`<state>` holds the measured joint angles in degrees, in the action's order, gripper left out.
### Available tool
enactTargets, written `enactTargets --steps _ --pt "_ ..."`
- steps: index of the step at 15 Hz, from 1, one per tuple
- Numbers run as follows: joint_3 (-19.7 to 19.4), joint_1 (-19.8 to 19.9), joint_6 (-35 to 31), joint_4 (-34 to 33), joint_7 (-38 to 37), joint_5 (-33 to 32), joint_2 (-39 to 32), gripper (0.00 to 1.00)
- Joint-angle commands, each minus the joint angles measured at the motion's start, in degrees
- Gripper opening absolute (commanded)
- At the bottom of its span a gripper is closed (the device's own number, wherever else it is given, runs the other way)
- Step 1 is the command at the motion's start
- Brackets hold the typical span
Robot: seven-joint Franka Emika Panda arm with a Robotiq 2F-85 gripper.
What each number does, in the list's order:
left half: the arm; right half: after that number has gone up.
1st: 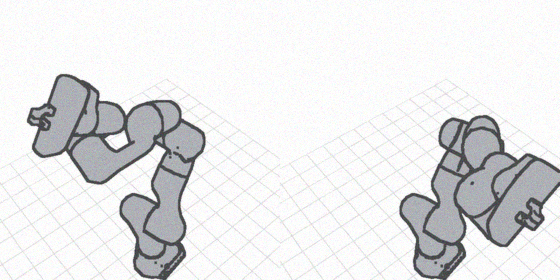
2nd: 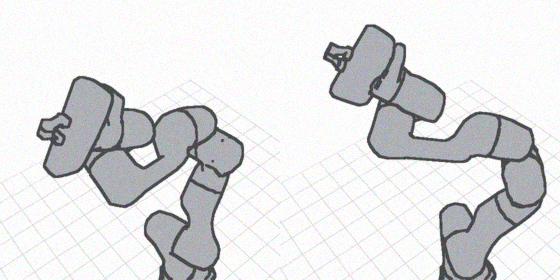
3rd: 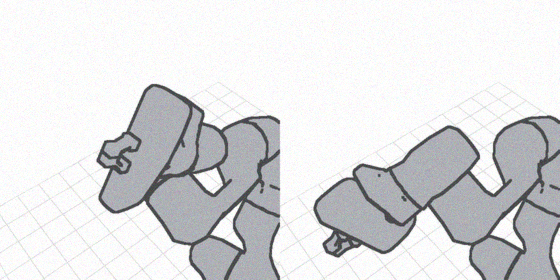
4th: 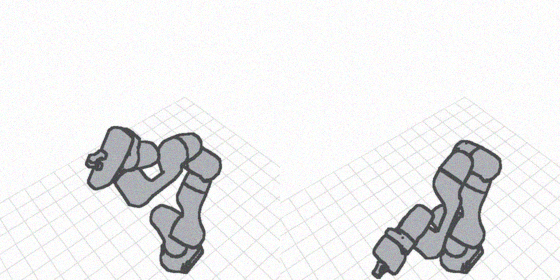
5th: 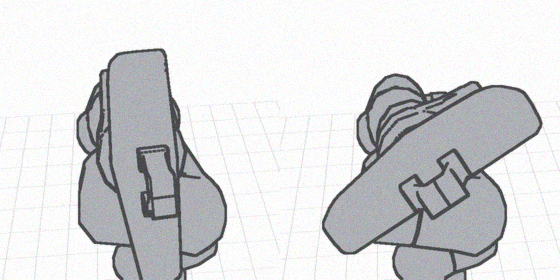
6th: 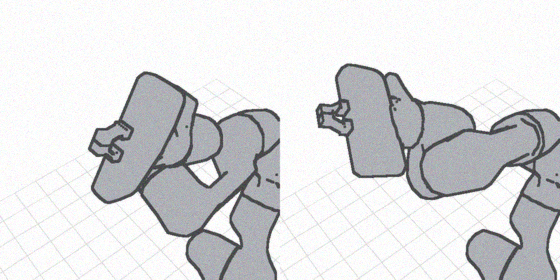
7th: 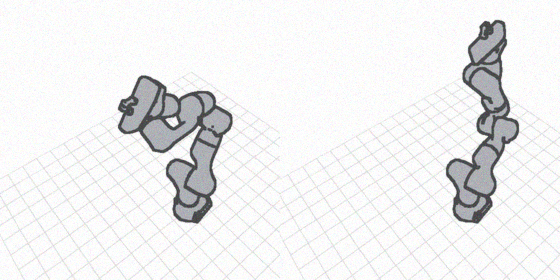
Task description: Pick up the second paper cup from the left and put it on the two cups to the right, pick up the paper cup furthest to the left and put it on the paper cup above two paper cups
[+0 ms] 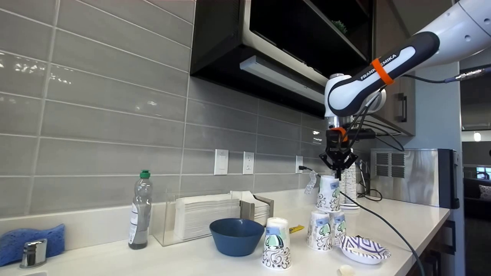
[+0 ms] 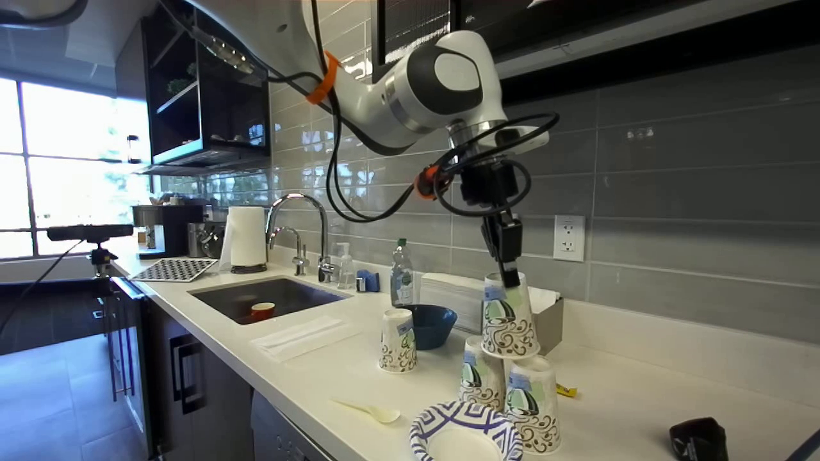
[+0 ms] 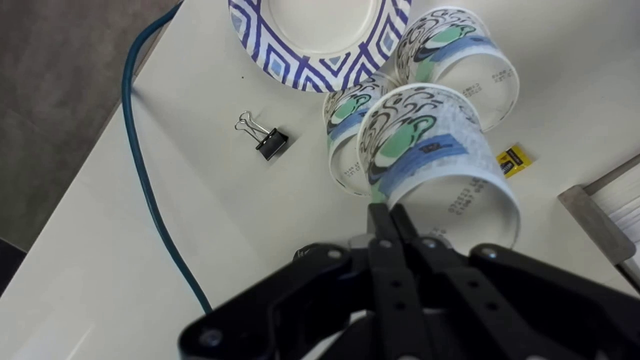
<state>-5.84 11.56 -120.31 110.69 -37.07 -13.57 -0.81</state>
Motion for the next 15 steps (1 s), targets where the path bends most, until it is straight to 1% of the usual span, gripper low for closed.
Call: enactTargets --steps 1,4,5,6,8,11,15 --pt "-1.38 -1.01 1.24 -1.97 1.38 2.06 -1.38 0.01" --pt "-1.58 -1.04 1.31 -1.91 1.43 2.32 -1.51 0.01" --pt "-1.65 -1.0 0.88 -1.87 1.58 2.77 -1.51 0.27" --pt "-1.7 -1.01 0.77 -1.83 1.4 3.05 -1.39 0.29" --pt "-1.8 -1.09 0.02 -1.55 1.22 3.04 -1.05 0.41" --pt "-1.92 -1.35 -0.48 -1.33 0.15 1.32 -0.18 0.63" --pt "-1.15 -2.23 0.22 -0.94 -2.64 0.48 3.13 0.89"
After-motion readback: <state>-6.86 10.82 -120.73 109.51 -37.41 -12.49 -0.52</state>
